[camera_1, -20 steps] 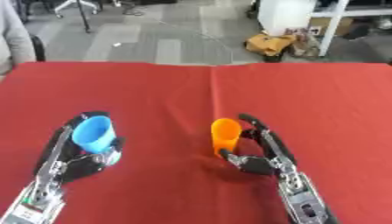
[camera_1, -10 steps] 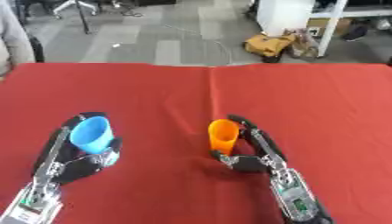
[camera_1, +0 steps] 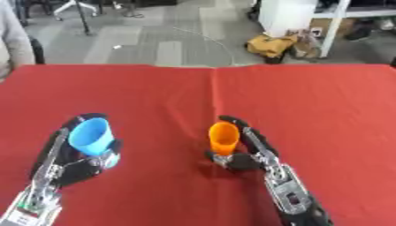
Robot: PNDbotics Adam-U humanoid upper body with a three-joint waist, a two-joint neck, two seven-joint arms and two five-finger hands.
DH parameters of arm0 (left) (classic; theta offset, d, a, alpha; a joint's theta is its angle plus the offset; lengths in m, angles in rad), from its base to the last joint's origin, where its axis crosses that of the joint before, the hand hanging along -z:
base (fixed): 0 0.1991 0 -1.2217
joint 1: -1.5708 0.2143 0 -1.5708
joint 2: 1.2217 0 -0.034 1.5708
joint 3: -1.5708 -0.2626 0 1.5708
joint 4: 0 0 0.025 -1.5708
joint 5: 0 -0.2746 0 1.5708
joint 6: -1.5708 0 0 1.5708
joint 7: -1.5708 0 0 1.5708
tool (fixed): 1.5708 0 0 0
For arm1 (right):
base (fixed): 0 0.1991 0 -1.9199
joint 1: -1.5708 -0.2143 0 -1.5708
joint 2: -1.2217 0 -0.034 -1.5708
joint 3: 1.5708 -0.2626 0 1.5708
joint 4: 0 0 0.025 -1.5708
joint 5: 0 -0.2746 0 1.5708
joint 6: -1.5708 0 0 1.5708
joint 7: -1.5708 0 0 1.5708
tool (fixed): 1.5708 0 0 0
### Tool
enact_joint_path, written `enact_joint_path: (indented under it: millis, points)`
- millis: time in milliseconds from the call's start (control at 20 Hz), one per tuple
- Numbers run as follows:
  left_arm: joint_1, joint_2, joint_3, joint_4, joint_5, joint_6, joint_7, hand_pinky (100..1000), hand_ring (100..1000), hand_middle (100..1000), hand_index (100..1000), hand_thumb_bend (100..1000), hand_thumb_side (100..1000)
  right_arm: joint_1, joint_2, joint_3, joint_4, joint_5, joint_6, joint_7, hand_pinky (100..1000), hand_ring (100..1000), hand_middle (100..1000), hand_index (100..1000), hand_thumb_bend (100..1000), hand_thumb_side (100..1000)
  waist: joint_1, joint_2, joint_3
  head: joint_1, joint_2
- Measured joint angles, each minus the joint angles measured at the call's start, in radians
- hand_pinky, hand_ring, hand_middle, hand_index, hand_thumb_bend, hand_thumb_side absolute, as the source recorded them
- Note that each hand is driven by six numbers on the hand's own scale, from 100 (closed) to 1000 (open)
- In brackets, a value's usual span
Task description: Pour the contents of one cup into another cup.
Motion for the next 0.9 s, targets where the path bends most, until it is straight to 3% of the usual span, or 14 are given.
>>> enact_joint_path:
  millis: [250,650,700,900]
  points:
    - [0.0,0.0,-0.004,-0.001,0.003,0.0,0.0,548,497,500,736,383,100,-0.017,0.006,0.012,0.032,0.002,-0.006,0.006,788,609,869,901,542,159,0.0,-0.002,0.002,-0.004,0.0]
    - [0.001,0.0,-0.006,-0.007,0.003,0.0,-0.001,549,497,500,736,384,100,-0.034,0.017,0.02,0.064,0.014,-0.018,0.012,757,530,821,870,494,117,0.0,-0.006,0.003,-0.009,0.0]
    - [0.001,0.0,-0.006,-0.007,0.003,0.0,-0.001,549,498,500,735,384,100,-0.036,0.017,0.02,0.066,0.016,-0.019,0.011,737,457,757,824,404,100,0.0,-0.007,0.003,-0.009,0.0]
    - [0.0,0.0,-0.006,-0.008,0.006,0.0,-0.001,549,497,499,735,391,100,-0.036,0.018,0.026,0.065,0.017,-0.024,-0.004,721,417,718,794,341,100,-0.005,-0.007,0.005,-0.009,0.0]
